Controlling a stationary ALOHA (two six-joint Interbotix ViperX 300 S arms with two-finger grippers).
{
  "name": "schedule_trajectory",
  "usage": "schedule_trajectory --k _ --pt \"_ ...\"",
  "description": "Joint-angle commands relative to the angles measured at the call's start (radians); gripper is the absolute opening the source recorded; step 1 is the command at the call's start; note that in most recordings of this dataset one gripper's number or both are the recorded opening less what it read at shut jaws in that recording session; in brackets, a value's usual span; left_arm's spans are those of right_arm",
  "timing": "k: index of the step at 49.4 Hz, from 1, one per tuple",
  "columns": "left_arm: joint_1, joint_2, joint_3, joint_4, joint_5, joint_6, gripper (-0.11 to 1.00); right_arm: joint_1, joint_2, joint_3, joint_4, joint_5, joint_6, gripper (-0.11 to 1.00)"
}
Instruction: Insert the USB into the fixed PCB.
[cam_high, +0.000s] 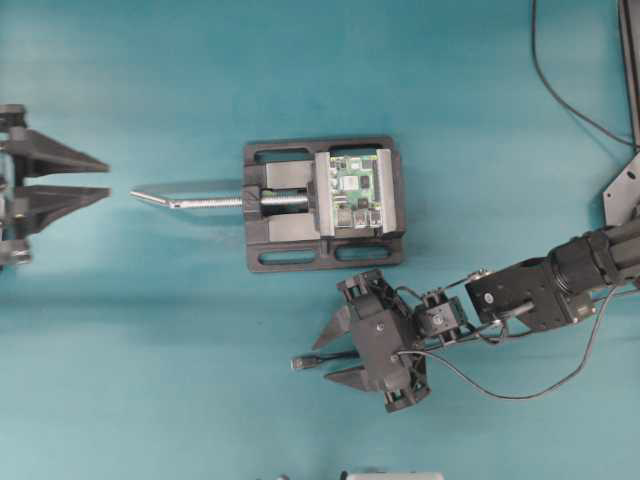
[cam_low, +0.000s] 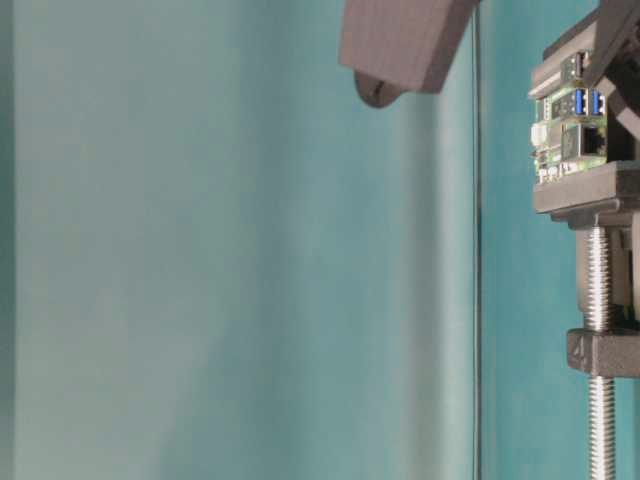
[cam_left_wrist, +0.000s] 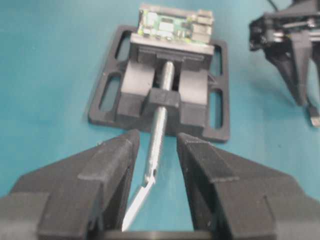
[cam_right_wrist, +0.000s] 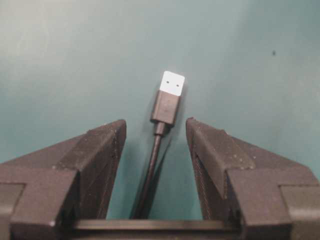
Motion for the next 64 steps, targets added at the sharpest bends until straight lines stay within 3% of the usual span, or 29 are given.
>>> schedule_trajectory --k 1,10,43,48,59,64 --pt "-0.006 -0.097 -0.002 0.003 0.075 -0.006 0.52 -0.002 -0.012 -0.015 0.029 -0.003 0.002 0.55" --pt "-0.006 -0.179 0.017 0.002 0.167 -0.020 0.52 0.002 -0.006 -0.020 0.084 -0.002 0.002 0.55" --pt "-0.002 -0.135 0.069 0.002 0.141 -0.029 0.52 0.071 0.014 -0.038 0.186 0.026 0.002 0.54" --pt "0.000 -0.135 0.092 0.002 0.101 -0.029 0.52 0.072 0.026 -0.043 0.186 0.026 0.002 0.49" --pt "0.002 -0.141 0.149 0.003 0.003 -0.028 0.52 0.081 0.040 -0.038 0.186 0.028 0.000 0.26" --pt "0.003 -0.144 0.149 0.003 0.009 -0.028 0.52 0.087 0.040 -0.038 0.186 0.028 -0.002 0.24"
